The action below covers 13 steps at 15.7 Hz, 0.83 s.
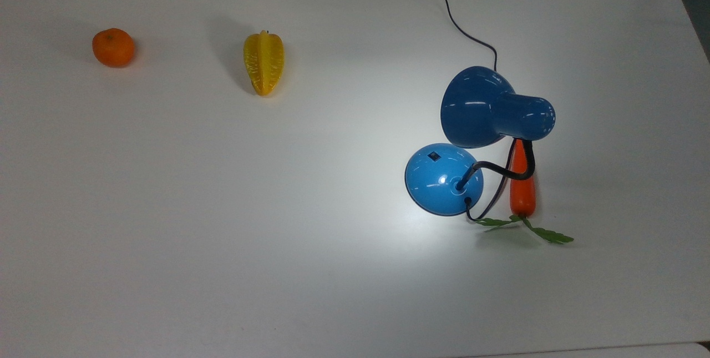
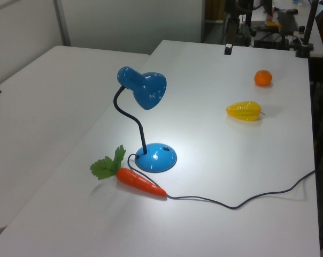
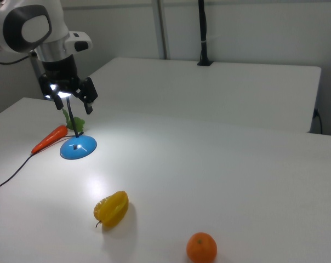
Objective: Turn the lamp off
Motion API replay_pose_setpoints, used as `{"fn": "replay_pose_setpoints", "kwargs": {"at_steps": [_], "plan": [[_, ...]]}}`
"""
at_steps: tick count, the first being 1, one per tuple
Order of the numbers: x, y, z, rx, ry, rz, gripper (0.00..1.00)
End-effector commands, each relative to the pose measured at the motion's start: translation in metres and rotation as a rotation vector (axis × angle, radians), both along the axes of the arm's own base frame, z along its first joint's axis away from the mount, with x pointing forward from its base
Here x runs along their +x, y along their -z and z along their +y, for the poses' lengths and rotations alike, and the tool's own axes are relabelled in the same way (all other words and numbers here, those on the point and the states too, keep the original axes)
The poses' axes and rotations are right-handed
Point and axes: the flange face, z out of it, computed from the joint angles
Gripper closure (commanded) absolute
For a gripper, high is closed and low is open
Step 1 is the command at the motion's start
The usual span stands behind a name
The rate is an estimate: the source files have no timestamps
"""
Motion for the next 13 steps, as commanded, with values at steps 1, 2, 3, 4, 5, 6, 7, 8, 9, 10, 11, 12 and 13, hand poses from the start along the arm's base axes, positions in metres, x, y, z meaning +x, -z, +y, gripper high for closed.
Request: {"fn": "replay_pose_setpoints", "kwargs": {"at_steps": [1,2,3,4,5,6,7,8,9,10,11,12,13], "plan": [[0.0017,0.0018,0.0044,0.014,-0.03,-0.01,0.0],[0.0018,0.0016,0.0043,0.012,-0.03,-0.011,0.0],[0.002,0.0002,0.0042,0.013,-0.03,-0.019,0.0],[0.0024,-0.0001,0.0034,0.013,-0.028,-0.022,0.0],[0.0023,0.0006,0.0035,0.015,-0.028,-0.02,0.0],[0.002,-0.0002,0.0026,0.015,-0.026,-0.022,0.0],[0.002,-0.0002,0.0026,0.015,-0.026,-0.022,0.0],[0.0021,-0.0002,0.0017,0.015,-0.026,-0.022,0.0],[0.0026,-0.0001,0.0018,0.014,-0.026,-0.022,0.0],[0.0032,0.0006,0.001,0.014,-0.026,-0.022,0.0],[0.0032,0.0006,0.0011,0.016,-0.025,-0.022,0.0],[0.0031,0.0006,0.002,0.016,-0.028,-0.022,0.02],[0.0031,0.0006,0.002,0.016,-0.028,-0.022,0.05]]}}
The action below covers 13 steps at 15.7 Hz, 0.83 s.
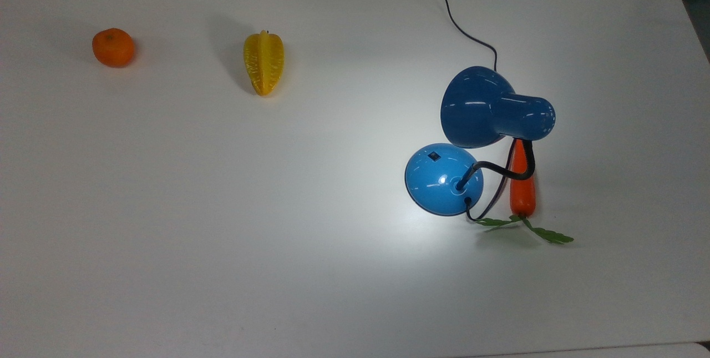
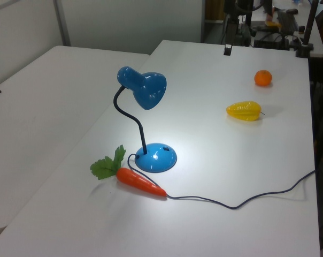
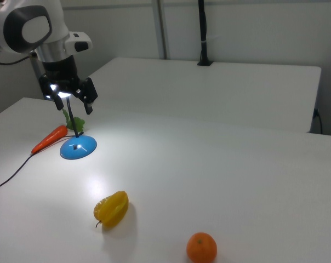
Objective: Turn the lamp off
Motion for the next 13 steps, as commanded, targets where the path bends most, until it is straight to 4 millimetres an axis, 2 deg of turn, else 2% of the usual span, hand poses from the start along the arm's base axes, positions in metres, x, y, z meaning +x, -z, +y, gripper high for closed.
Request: {"fn": "replay_pose_setpoints", "kwargs": {"at_steps": [1,3,6,7,8,10,13], "plan": [[0.0023,0.0,0.0015,0.016,-0.026,-0.019,0.1],[0.0028,0.0008,0.0024,0.016,-0.027,-0.019,0.18],[0.0026,0.0008,0.0041,0.016,-0.03,-0.019,0.19],[0.0034,0.0025,0.0043,0.017,-0.03,-0.016,0.33],[0.0033,0.0025,0.0046,0.02,-0.03,-0.016,0.4],[0.0047,0.0011,0.0045,0.021,-0.028,-0.034,0.43],[0.0054,0.0015,0.0054,0.022,-0.029,-0.037,0.56]]}}
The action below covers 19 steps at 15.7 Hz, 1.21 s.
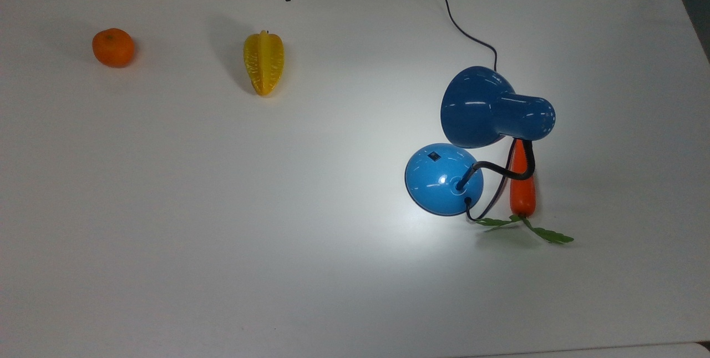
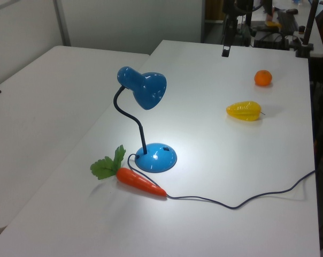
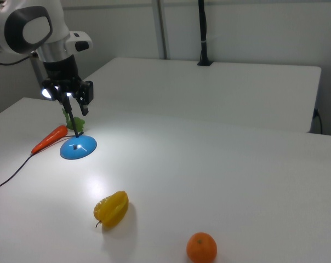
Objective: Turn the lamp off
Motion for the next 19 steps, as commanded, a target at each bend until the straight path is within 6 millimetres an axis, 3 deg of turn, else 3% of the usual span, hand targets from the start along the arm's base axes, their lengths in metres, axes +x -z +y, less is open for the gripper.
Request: {"fn": "replay_pose_setpoints", "kwargs": {"at_steps": [1,5,9,19], "plan": [[0.003,0.002,0.004,0.02,-0.021,-0.018,0.62],[0.003,0.003,0.007,0.022,-0.025,-0.019,0.85],[0.003,0.006,0.013,0.021,-0.035,-0.015,0.98],[0.003,0.015,0.019,0.072,-0.044,0.007,1.0]]}}
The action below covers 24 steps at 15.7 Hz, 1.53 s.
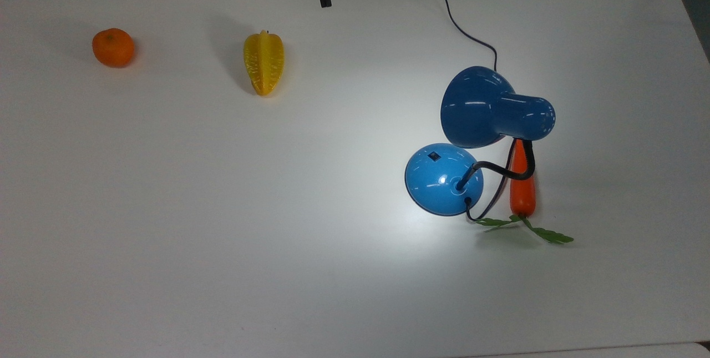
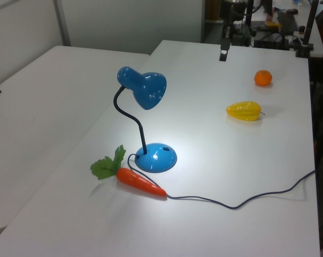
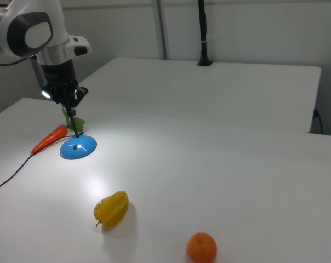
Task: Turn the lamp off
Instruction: 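Move the gripper toward the blue lamp's round base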
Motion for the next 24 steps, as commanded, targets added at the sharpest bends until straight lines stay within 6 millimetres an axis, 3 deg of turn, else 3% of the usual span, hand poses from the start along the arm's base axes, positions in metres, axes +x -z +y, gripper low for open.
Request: {"fn": "replay_pose_setpoints", "kwargs": {"at_steps": [1,11,20,24], "plan": [[-0.001,0.006,0.003,0.018,-0.04,-0.011,1.0],[0.022,0.051,0.056,0.011,-0.154,-0.051,1.0],[0.046,0.086,0.085,0.015,-0.205,-0.157,1.0],[0.049,0.098,0.108,0.025,-0.243,-0.197,1.0]]}}
